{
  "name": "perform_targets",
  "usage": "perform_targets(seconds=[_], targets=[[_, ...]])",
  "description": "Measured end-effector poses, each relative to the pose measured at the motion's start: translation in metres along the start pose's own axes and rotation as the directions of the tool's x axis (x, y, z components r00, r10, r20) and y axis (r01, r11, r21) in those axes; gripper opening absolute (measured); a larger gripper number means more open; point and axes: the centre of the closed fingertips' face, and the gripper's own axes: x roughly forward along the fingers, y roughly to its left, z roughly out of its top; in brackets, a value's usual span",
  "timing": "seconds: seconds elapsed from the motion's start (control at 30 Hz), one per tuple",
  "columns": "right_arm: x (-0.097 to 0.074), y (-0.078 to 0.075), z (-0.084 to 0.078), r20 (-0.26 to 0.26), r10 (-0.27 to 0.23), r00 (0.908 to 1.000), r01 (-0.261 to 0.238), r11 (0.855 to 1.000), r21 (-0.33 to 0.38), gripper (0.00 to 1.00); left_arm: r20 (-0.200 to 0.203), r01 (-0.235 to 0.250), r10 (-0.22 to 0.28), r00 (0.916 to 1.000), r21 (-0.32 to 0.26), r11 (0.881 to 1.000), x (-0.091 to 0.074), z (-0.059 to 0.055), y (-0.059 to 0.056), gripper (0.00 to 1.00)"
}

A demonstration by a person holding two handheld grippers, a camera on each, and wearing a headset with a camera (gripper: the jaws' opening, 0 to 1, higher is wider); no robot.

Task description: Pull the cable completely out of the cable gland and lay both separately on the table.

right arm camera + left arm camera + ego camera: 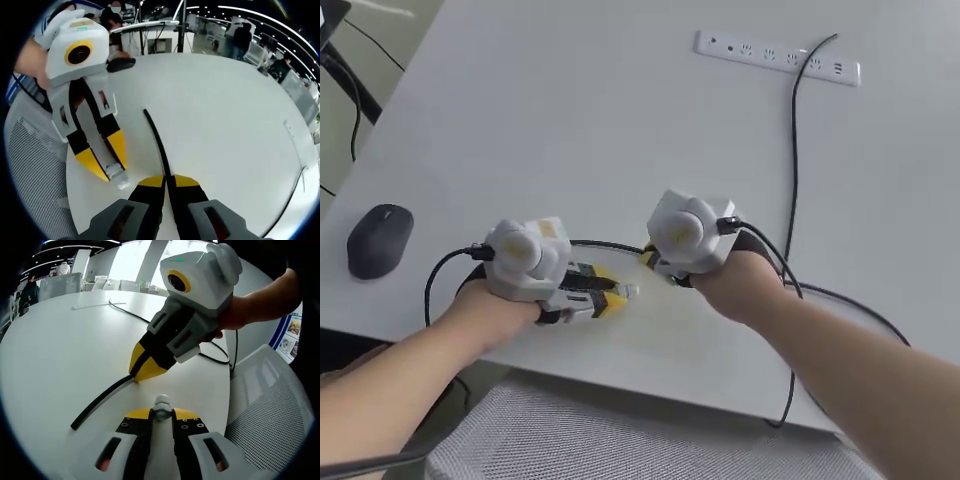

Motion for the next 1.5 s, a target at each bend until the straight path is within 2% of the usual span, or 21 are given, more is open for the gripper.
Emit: perform_targets(seconds=[0.2, 0.47, 0.6, 0.77, 0.93, 1.23, 1.4, 1.5], targets=[[0.000, 0.000, 0.000, -0.009, -0.006, 0.9999, 0.006, 1.000, -0.001, 0.01, -0.016, -0.011, 0.011, 0.9998, 0.001, 1.000, -0.002, 0.000, -0.002, 0.16], [0.000, 0.000, 0.000, -0.019, -0.020, 0.9996, 0.019, 1.000, -0.005, 0.01, -0.031, -0.020, 0.021, 0.9993, 0.026, 0.999, -0.003, -0.001, 0.000, 0.16], [0.000, 0.000, 0.000, -0.024, -0.021, 0.9995, 0.021, 1.000, -0.007, 0.01, -0.029, -0.015, 0.016, 0.9995, 0.010, 1.000, -0.003, 0.001, -0.003, 0.16], [-0.001, 0.000, 0.000, -0.026, -0.028, 0.9993, 0.028, 1.000, -0.003, 0.02, -0.028, -0.025, 0.025, 0.9993, 0.013, 1.000, -0.003, 0.001, 0.000, 0.17], [-0.002, -0.002, 0.000, -0.026, -0.040, 0.9988, 0.040, 0.999, -0.002, 0.07, -0.020, -0.032, 0.032, 0.9993, 0.011, 0.999, -0.004, 0.004, 0.000, 0.18], [-0.013, -0.005, 0.010, 0.015, -0.069, 0.9975, 0.069, 0.998, -0.002, 0.15, -0.017, -0.043, 0.043, 0.9989, -0.003, 0.999, -0.006, 0.004, 0.001, 0.23], [-0.029, -0.008, 0.016, 0.050, -0.092, 0.9945, 0.092, 0.996, 0.010, 0.19, 0.008, -0.061, 0.061, 0.9981, -0.001, 0.998, -0.014, 0.013, -0.003, 0.26], [-0.041, -0.011, 0.018, 0.079, -0.108, 0.9910, 0.105, 0.994, 0.043, 0.21, 0.030, -0.070, 0.070, 0.9971, -0.002, 0.998, -0.018, 0.021, -0.006, 0.28]])
